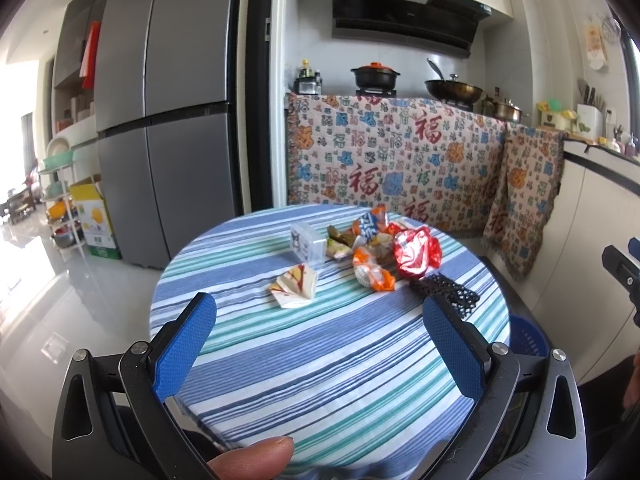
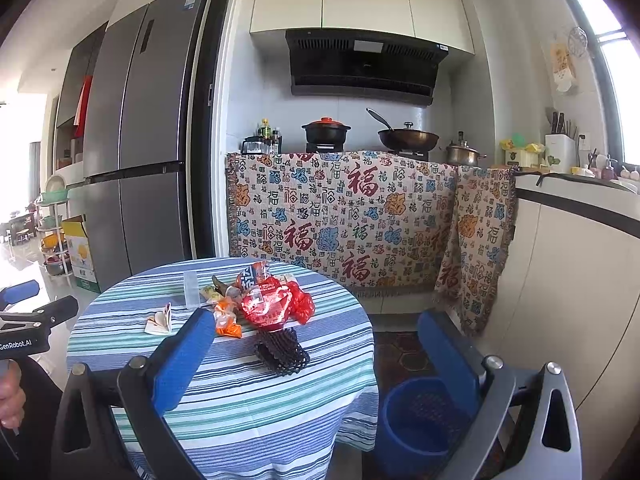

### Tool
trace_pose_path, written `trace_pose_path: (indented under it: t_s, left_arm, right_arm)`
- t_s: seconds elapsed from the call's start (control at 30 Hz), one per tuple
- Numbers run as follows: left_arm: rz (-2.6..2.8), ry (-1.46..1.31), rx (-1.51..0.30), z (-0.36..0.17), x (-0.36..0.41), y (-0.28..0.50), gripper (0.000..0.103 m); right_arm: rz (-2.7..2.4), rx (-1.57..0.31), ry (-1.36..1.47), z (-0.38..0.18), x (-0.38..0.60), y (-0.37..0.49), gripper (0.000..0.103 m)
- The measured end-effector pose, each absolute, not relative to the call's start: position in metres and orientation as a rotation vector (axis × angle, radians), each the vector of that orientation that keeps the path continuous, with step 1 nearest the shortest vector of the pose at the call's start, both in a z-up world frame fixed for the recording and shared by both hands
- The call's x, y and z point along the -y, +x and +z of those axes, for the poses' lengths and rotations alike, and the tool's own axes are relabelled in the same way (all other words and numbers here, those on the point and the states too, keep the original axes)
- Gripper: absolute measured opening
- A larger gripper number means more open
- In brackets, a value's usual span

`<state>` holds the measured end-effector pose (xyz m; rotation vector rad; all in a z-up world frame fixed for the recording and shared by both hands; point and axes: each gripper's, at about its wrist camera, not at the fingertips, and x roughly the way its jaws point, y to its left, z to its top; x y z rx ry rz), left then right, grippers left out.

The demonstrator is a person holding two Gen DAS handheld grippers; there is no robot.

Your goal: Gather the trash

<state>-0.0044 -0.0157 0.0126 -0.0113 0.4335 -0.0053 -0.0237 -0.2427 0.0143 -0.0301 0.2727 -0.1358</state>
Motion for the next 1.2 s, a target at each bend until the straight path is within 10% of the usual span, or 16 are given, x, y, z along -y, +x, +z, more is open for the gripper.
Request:
trace_pose_path:
  t_s: [1.2]
  left_arm:
    - [0.025,-0.004,-0.594,-0.033,0.02,0.051,0.103]
  right_arm:
    - [-0.09,-0.421,-0.036,-0.034,0.247,0.033,0.103]
